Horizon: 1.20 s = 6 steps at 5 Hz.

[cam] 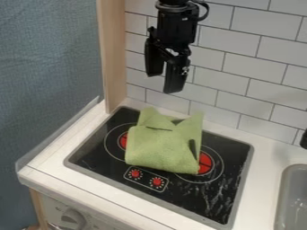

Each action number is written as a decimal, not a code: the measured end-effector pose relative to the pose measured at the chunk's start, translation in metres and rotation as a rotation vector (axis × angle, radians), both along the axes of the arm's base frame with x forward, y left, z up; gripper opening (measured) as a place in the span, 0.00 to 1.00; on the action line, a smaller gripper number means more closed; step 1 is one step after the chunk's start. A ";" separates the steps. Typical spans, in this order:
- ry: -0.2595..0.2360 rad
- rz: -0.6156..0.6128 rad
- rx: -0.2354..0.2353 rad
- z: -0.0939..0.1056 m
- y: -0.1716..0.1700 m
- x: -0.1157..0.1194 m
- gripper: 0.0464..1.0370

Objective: Unfold the cloth from top to bottom

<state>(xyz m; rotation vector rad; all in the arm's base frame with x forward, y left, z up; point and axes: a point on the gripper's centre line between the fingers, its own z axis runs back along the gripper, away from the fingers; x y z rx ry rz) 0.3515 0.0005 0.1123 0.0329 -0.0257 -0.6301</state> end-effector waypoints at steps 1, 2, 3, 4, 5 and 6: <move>0.038 0.000 -0.005 -0.012 -0.001 -0.003 0.96; 0.051 0.029 -0.034 -0.030 -0.005 -0.011 0.96; 0.068 0.068 -0.053 -0.045 -0.008 -0.021 0.96; 0.099 0.073 -0.029 -0.070 -0.004 -0.028 0.96; 0.132 0.099 0.010 -0.097 0.001 -0.036 0.96; 0.139 0.149 0.056 -0.109 0.009 -0.037 0.96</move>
